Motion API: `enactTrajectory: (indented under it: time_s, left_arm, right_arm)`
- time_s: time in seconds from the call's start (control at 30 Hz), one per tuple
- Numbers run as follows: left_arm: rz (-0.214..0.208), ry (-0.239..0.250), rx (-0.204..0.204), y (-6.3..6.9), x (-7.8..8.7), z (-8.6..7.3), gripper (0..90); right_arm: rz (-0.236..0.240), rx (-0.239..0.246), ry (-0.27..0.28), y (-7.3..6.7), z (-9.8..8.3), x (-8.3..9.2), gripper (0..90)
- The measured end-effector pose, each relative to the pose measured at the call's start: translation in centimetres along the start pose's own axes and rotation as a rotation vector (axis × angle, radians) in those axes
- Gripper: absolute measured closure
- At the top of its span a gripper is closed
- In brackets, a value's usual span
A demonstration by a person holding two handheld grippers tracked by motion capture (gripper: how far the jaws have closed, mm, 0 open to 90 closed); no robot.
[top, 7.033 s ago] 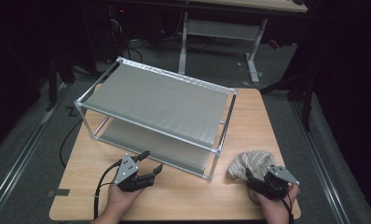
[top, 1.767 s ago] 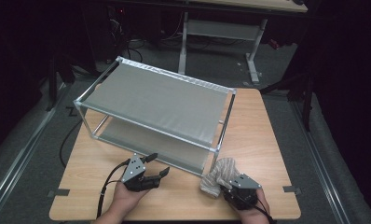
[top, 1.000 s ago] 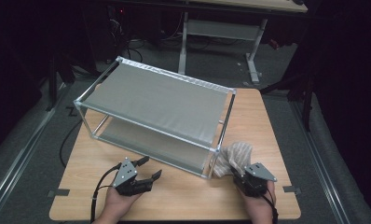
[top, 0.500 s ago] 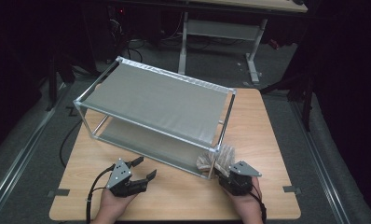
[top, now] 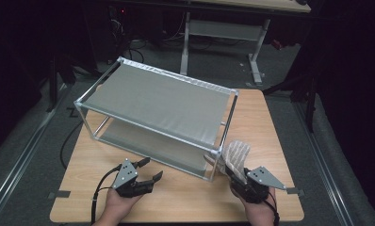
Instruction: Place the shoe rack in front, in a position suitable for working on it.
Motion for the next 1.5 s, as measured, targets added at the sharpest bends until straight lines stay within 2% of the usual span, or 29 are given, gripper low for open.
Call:
enactTrajectory:
  time_s: [0.27, 0.4, 0.57, 0.8, 1.0, 1.17, 1.27, 1.43, 1.5]
  left_arm:
    - [-0.001, -0.007, 0.002, -0.1, -0.2, -0.1, 30.8]
    - [-0.004, -0.008, 0.003, 0.0, -0.2, -0.1, 30.8]
    - [-0.004, -0.001, 0.003, 0.1, -0.1, 0.0, 30.8]
    - [-0.009, 0.009, 0.003, 0.2, 0.1, 0.2, 30.8]
    - [-0.008, 0.016, 0.005, 0.2, 0.2, 0.3, 30.7]
    - [-0.011, 0.015, 0.0, 0.3, 0.2, 0.4, 30.7]
    - [-0.013, 0.014, -0.001, 0.5, 0.1, 0.4, 30.6]
    - [-0.018, 0.018, -0.005, 0.5, 0.0, 0.5, 30.5]
    - [-0.022, 0.019, -0.005, 0.6, 0.0, 0.6, 30.5]
  right_arm:
    - [0.001, -0.052, 0.131, 0.5, 2.4, 2.7, 61.6]
    - [0.016, -0.061, 0.143, 0.5, 2.7, 3.1, 61.8]
    - [0.056, -0.034, 0.073, -0.2, 1.5, 1.8, 62.0]
    - [0.11, 0.031, -0.059, -1.5, -0.3, -0.2, 62.0]
    - [0.128, 0.068, -0.114, -2.0, -1.1, -1.0, 61.9]
    - [0.15, 0.068, -0.175, -2.0, -2.2, -1.8, 61.9]
    - [0.173, 0.052, -0.226, -1.6, -3.0, -2.3, 61.6]
    - [0.171, 0.037, -0.298, -1.0, -4.3, -3.1, 61.5]
    - [0.174, 0.039, -0.31, -1.1, -4.4, -3.2, 61.5]
Point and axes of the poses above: each handheld gripper's, and its own axes: x roughly backward along the jaws, z roughly out of its top, y roughly to its right, the point moved 3 cm from there along -x, roughly forward along the jaws, and after that the axes turned 3 degrees about -z, right-handed, at the moved point
